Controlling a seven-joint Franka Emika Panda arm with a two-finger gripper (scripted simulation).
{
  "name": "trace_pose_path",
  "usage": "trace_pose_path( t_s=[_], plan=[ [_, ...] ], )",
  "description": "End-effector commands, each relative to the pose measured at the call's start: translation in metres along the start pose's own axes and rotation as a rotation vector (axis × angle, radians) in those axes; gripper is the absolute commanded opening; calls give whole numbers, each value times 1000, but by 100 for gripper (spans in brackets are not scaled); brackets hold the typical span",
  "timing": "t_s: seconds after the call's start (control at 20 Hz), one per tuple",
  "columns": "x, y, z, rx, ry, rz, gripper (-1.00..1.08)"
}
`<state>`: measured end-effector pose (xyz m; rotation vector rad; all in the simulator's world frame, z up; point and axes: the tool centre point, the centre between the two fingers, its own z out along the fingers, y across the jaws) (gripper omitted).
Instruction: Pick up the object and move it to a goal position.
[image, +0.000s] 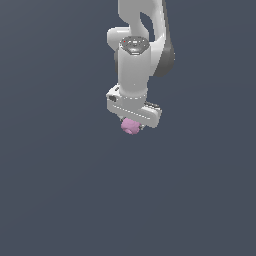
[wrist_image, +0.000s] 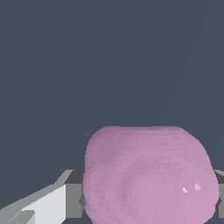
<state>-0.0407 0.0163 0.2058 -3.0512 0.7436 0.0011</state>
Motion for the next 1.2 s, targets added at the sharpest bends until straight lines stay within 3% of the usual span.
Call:
trace_pose_path(
  t_s=[0.0, 0.6, 1.15],
  plan=[
    [-15, 1, -19, 0, 1, 0, -100],
    [-74, 4, -98, -2, 2, 0, -100],
    [-94, 4, -127, -2, 1, 0, -100]
  ],
)
